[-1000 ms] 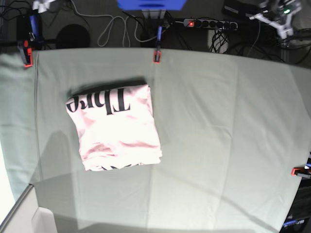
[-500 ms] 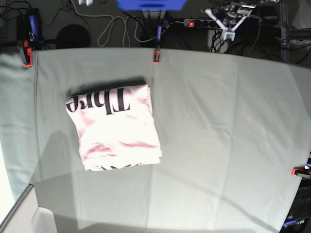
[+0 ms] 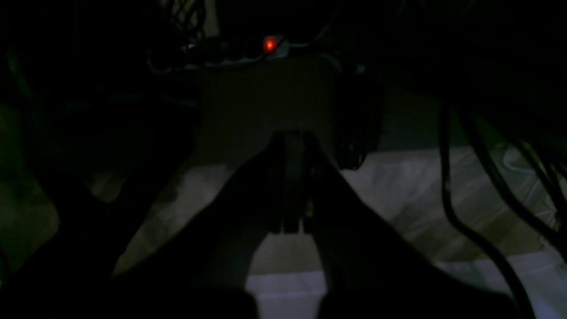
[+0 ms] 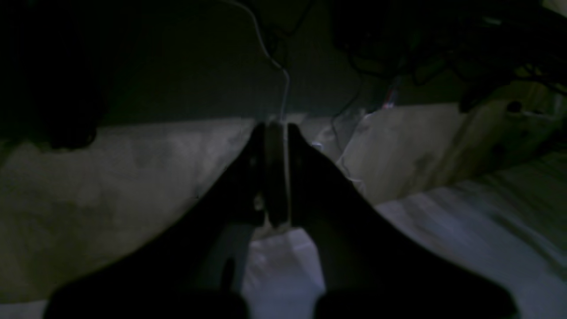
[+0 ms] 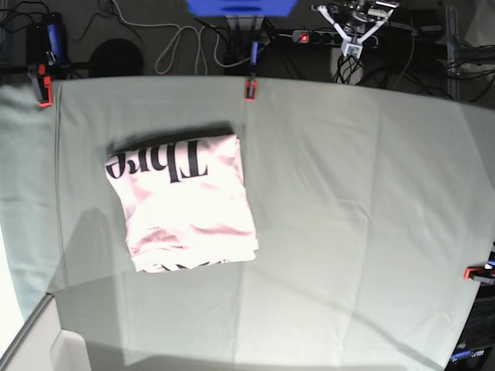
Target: Layout the t-shirt on the table in an organized manner, then fold the t-shirt properly
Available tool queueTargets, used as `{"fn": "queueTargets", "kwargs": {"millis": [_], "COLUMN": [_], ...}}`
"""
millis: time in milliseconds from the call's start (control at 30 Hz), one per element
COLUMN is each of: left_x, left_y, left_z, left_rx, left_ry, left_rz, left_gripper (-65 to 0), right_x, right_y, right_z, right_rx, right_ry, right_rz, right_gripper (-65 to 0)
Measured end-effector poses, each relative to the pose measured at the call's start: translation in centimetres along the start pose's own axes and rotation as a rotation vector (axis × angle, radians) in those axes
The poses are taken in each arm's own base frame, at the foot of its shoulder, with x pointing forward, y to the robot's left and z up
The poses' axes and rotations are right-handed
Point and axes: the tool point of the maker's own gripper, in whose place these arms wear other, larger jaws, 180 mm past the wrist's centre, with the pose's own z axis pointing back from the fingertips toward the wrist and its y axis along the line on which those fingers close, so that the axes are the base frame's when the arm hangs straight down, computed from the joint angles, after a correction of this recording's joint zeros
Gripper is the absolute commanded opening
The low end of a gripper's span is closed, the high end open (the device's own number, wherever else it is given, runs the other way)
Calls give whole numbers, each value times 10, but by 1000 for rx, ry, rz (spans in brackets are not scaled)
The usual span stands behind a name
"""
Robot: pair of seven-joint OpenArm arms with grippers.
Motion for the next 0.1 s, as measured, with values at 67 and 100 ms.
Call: {"fn": "queueTargets", "kwargs": {"millis": [67, 100], "left_x": [-8, -11], "left_y": [-1, -1], "left_z": [1, 1], "left_rx": [-1, -1], "left_ry": [17, 24], "left_rz": [1, 2], "left_gripper": [-650, -650], "right_x": [-3, -4], "right_y": [-1, -1], "right_z": [1, 1], "right_rx": [-2, -3], "right_ry": [8, 9], "right_rz": [3, 3], "right_gripper": [-650, -650]}}
